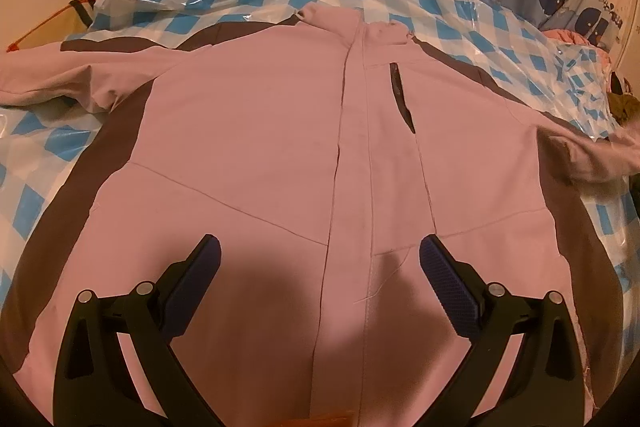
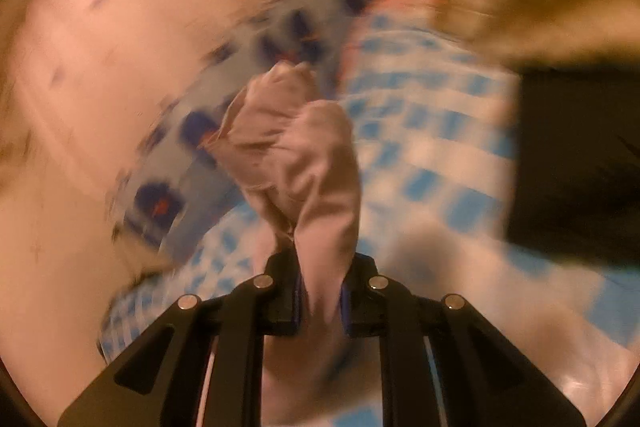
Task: Fold large clothes
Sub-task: 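Grasp the pink jacket sleeve cuff with the right gripper and lift it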
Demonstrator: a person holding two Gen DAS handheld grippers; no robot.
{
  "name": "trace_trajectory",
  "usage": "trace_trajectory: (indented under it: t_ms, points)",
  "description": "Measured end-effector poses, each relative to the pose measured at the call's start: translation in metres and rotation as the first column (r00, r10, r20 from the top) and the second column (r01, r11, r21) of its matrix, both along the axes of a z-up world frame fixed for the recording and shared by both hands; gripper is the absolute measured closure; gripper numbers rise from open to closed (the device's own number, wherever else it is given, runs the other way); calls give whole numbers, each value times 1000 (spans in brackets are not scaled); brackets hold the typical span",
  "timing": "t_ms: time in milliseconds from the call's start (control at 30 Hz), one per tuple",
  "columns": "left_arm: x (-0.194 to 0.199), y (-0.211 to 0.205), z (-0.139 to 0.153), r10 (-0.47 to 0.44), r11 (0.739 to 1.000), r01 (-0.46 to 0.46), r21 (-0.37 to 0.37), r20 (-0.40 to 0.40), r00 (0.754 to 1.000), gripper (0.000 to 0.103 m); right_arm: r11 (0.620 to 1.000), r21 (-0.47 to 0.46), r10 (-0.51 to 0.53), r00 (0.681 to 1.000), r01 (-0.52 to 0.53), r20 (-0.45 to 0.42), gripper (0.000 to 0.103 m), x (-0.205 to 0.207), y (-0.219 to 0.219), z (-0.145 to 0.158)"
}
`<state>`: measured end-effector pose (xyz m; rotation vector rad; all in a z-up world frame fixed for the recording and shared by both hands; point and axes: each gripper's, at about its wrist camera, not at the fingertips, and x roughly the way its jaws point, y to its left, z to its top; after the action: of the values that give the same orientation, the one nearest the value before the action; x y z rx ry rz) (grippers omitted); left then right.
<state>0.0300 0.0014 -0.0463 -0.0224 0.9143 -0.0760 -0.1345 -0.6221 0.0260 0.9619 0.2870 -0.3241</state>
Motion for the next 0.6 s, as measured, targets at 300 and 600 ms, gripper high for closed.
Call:
trace_trajectory:
  t_ms: [300, 600]
  points:
    - [0, 0, -2, -3, 1000, 3, 12, -2, 1000, 7, 964, 264, -21, 996, 43, -88, 24, -21, -17, -67]
    - [2, 1, -3, 7, 1000, -7, 9, -5, 1000, 7, 959, 277, -75, 997, 63, 33, 20, 0, -9, -47]
